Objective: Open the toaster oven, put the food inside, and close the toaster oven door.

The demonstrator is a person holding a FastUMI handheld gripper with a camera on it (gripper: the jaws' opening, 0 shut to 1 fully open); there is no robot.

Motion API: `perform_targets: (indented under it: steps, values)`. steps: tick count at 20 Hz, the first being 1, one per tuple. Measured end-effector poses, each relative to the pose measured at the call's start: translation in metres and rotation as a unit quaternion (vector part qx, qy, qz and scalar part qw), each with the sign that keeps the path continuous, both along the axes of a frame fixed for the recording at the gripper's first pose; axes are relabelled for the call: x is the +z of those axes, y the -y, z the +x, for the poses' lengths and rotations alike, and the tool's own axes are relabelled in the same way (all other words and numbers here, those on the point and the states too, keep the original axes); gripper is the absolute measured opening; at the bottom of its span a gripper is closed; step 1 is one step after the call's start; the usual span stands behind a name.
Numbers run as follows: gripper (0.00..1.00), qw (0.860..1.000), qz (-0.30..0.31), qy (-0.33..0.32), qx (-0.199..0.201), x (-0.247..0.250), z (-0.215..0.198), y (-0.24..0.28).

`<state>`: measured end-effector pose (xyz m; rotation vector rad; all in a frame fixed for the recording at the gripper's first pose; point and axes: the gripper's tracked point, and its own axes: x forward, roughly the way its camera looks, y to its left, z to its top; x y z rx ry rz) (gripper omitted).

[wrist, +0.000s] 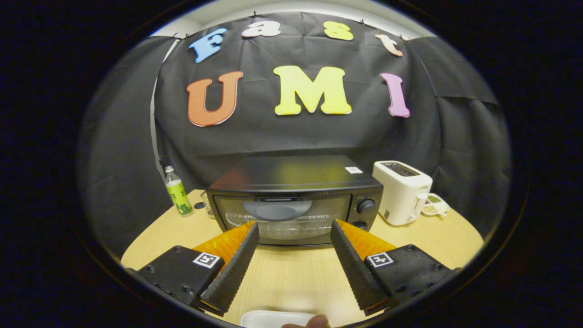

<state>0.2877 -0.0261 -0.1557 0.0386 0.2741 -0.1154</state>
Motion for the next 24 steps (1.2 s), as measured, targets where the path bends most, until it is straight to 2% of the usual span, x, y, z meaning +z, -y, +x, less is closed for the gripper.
perform_targets:
  steps: [2, 5, 12, 16, 18, 24]
  values:
    - [1.0, 1.0, -0.007, 0.017, 0.005, 0.034, -0.018, 0.0]
    - [1.0, 0.999, -0.026, 0.047, -0.009, 0.088, -0.055, 0.01]
    - [1.0, 0.994, -0.038, 0.103, -0.006, 0.177, -0.168, 0.013]
    - [1.0, 0.991, -0.043, 0.126, 0.003, 0.197, -0.234, 0.007]
    - [1.0, 0.989, -0.048, 0.142, -0.005, 0.199, -0.262, 0.008]
    - [1.0, 0.988, -0.015, 0.157, -0.009, 0.177, -0.324, -0.002]
